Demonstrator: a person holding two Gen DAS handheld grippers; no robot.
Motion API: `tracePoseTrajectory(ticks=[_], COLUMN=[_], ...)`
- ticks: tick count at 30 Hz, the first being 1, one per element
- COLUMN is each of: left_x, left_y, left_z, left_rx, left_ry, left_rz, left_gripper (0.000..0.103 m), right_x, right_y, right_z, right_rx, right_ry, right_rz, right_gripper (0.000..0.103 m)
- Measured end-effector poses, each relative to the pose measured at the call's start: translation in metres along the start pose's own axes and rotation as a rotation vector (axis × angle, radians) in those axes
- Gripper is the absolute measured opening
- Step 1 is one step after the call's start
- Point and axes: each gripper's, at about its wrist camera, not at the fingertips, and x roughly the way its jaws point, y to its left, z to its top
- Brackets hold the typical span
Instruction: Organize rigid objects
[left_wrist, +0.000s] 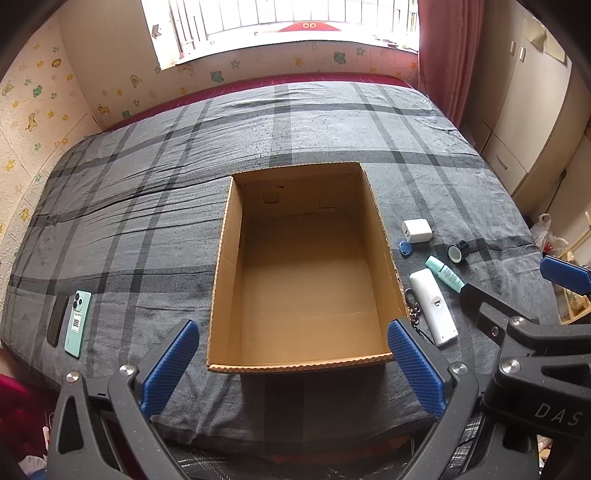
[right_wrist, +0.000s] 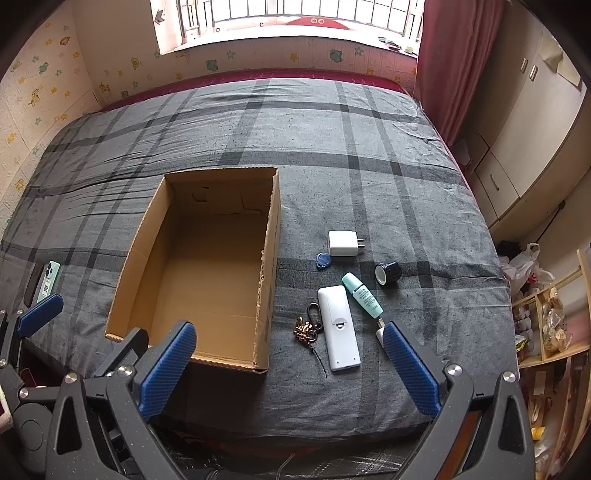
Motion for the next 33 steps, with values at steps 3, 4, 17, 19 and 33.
tracePoseTrajectory(ticks=[3, 4, 17, 19, 33], left_x=[0.0008, 0.0009, 0.0015, 0.0013, 0.0019], left_y=[0.0002, 0.0, -0.0026, -0.0023, -0.0009], left_z=[-0.001, -0.001, -0.0017, -0.0015, 0.0007], left_rx=[0.0, 0.0, 0.006, 0.003, 0.007], left_ry=[0.003, 0.003, 0.0, 0.0, -0.008], left_rz=[-0.001, -0.001, 0.0, -0.002, 0.008], left_gripper=[0.103, 0.103, 0.103, 0.103, 0.103], right_x=[0.0018, 0.002, 0.0024, 0.0022, 0.0015], right_y=[0.0003, 0.0004, -0.0009, -0.0016, -0.0012], right_z=[-0.0002, -0.0005, -0.0008, -0.0008, 0.0013], right_rx=[0.002, 0.001, 0.003, 0.005, 0.007], right_ry=[0.005, 0.005, 0.003, 0.005, -0.001], right_rz=[0.002, 0.001, 0.0, 0.002, 0.005], right_gripper=[0.103, 0.103, 0.103, 0.103, 0.103])
